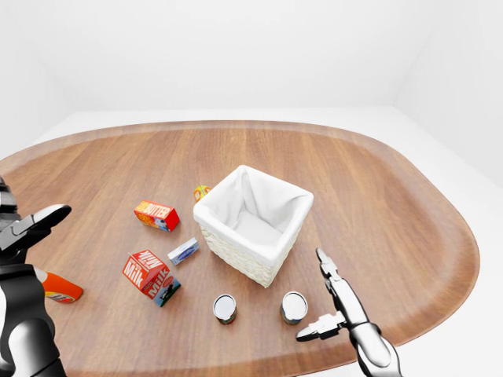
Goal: Pick up the alphabet soup, and put it in the basket.
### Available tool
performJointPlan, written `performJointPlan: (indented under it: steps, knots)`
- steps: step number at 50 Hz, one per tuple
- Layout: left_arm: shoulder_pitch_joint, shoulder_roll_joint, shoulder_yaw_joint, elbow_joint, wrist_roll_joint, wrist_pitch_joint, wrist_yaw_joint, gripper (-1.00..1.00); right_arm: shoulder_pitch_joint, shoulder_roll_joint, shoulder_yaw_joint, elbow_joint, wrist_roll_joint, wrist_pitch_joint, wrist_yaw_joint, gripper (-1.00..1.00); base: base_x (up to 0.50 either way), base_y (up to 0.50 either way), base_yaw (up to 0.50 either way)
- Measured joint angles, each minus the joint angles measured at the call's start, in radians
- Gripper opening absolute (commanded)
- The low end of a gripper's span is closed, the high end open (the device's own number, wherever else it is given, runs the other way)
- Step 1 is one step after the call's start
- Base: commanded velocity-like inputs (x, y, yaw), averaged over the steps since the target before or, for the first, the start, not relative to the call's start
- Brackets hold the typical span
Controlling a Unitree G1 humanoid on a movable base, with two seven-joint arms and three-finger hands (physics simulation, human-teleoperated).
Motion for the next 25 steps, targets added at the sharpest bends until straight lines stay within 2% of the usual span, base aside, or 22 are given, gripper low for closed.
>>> performJointPlan:
  steps: [16, 25]
  knots:
    - [0.001, 0.0, 0.005, -0.011, -0.001, 0.0, 0.002, 1.0, -0.055, -0.011, 0.02, 0.136, 0.004, -0.043, -0.038, 1.0, 0.0, 0.0, 0.0]
    - [-0.001, 0.0, 0.002, -0.003, 0.002, 0.0, 0.0, 1.0, -0.077, -0.013, 0.025, 0.182, 0.004, -0.055, -0.05, 1.0, 0.0, 0.0, 0.0]
